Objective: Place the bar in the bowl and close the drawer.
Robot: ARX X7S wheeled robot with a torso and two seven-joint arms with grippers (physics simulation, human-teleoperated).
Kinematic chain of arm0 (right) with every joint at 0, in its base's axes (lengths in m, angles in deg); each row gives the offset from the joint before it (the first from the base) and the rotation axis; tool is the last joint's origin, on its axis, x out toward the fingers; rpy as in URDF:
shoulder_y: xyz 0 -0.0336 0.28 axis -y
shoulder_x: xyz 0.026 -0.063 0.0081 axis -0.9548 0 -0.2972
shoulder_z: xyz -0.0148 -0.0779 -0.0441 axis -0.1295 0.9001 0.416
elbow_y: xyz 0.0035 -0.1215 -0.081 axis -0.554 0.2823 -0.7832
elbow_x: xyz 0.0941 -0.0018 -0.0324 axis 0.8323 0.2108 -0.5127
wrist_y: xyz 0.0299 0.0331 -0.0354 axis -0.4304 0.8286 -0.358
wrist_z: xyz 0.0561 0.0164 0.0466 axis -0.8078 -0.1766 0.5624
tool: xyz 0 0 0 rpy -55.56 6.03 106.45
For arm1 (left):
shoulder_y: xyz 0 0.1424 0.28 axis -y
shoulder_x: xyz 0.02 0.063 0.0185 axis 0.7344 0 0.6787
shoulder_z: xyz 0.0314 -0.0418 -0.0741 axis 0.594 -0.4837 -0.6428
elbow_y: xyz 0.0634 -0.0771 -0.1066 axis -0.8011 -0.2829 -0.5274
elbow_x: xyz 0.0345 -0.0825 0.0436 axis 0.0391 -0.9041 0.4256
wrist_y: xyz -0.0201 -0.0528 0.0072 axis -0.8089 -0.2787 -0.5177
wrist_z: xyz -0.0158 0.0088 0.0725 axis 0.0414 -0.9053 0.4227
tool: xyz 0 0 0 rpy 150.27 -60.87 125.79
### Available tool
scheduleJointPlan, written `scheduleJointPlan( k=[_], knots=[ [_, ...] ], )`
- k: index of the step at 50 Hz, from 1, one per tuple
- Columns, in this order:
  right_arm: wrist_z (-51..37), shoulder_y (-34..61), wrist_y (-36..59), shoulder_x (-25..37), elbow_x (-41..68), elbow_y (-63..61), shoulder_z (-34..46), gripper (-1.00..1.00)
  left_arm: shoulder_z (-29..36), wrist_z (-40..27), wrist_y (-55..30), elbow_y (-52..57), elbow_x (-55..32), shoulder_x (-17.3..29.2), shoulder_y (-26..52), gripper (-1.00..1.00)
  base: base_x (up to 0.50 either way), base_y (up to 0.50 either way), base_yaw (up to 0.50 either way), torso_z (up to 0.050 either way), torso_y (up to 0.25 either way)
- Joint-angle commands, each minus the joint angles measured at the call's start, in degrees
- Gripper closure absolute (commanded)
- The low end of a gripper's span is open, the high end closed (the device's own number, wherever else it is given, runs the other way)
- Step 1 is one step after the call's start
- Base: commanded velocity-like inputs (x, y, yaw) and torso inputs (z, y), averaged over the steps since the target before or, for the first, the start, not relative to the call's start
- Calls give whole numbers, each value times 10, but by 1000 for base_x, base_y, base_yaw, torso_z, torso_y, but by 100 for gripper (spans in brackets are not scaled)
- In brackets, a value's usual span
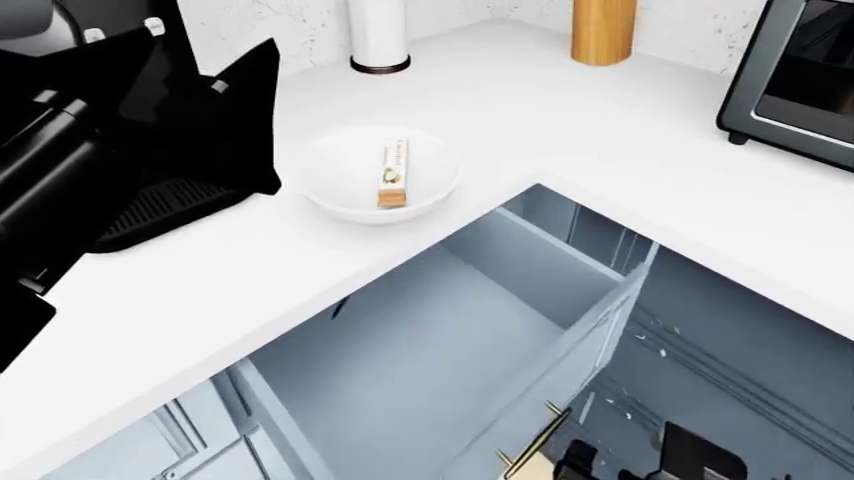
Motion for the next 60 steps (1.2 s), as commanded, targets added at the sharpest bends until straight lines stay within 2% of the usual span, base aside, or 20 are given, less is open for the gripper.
scheduleJointPlan(
  k=[1, 25, 60],
  knots=[
    [9, 16, 4, -5, 47, 36, 14, -100, -1, 0, 2, 0, 2, 1, -6, -100, 0, 0, 0, 0, 0],
    [5, 80, 18, -19, 43, 50, 89, -100, -3, 1, 5, 3, 3, 6, -16, -100, 0, 0, 0, 0, 0],
    [23, 181, -14, -49, 39, 162, 186, -100, -6, 6, 10, 4, 8, 13, -31, -100, 0, 0, 0, 0, 0]
  ],
)
